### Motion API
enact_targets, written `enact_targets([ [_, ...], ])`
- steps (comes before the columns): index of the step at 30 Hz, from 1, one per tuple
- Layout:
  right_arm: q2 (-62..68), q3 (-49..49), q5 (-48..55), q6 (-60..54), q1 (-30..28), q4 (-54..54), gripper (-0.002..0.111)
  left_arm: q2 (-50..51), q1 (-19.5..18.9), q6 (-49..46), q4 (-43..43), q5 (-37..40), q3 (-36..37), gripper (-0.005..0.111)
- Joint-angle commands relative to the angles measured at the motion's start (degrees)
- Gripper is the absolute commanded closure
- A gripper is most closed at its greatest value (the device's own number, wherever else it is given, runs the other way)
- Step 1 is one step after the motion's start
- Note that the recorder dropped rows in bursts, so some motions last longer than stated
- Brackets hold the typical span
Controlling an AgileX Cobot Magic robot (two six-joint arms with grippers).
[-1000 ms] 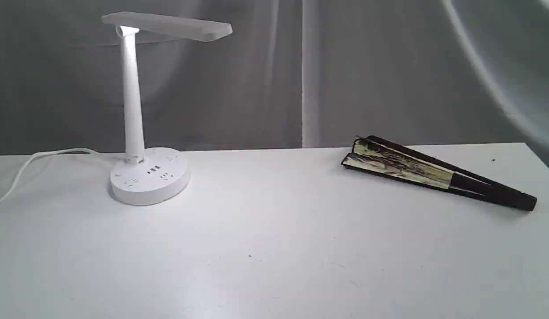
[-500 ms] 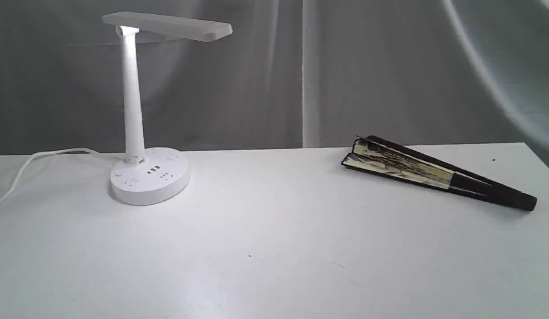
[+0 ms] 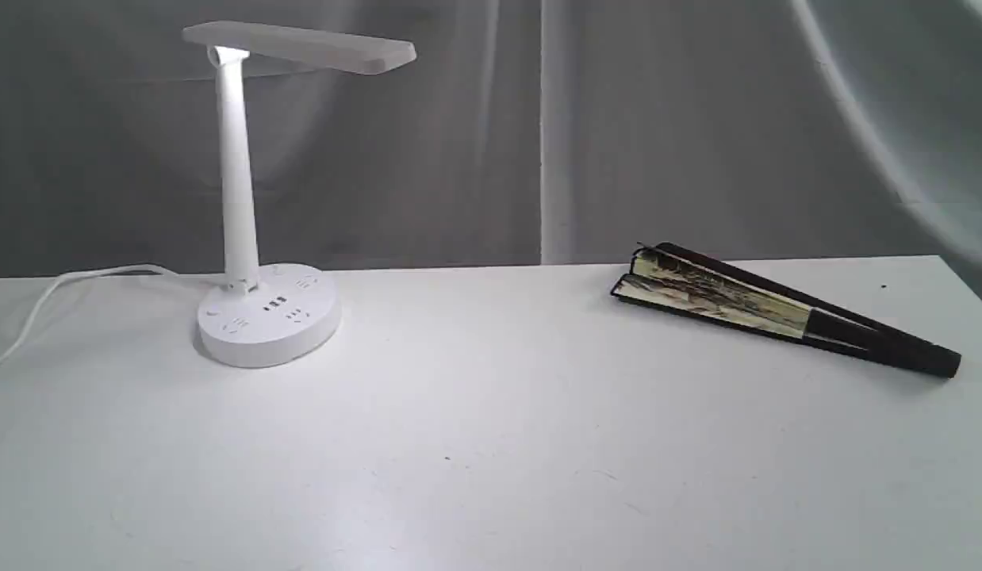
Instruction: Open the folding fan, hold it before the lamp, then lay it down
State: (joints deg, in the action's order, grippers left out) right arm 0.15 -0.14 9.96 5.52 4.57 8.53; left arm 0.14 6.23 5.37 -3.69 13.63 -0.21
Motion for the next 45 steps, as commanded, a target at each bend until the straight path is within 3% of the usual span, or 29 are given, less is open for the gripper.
enact_targets([
  [1,-0.2,0.1,-1.9,0.5,0.0,2.1,0.108,-0.1,0.0,0.1,-3.2,-2.1,0.2,0.107],
  [16,-0.2,0.1,-2.7,0.5,0.0,2.8,0.108,-0.1,0.0,0.3,0.6,-7.4,0.2,0.107],
  [27,-0.2,0.1,-10.9,0.3,0.0,2.6,0.108,-0.1,0.0,9.5,0.9,-10.1,0.2,0.107],
  [35,-0.2,-4.8,-6.7,0.1,0.0,0.8,0.108,-0.1,0.0,11.3,2.1,-19.5,0.2,0.107],
  [38,0.1,-5.4,-8.8,0.1,0.0,0.7,0.108,-0.1,0.0,11.3,2.1,-15.7,-1.7,0.107],
  [41,3.8,-5.4,-11.4,-0.8,0.0,0.4,0.108,4.0,0.0,11.7,2.1,-14.1,-4.5,0.107],
  [45,12.2,-5.4,-17.7,-1.3,0.0,0.4,0.108,13.1,0.0,12.4,1.4,-18.8,-6.6,0.107],
])
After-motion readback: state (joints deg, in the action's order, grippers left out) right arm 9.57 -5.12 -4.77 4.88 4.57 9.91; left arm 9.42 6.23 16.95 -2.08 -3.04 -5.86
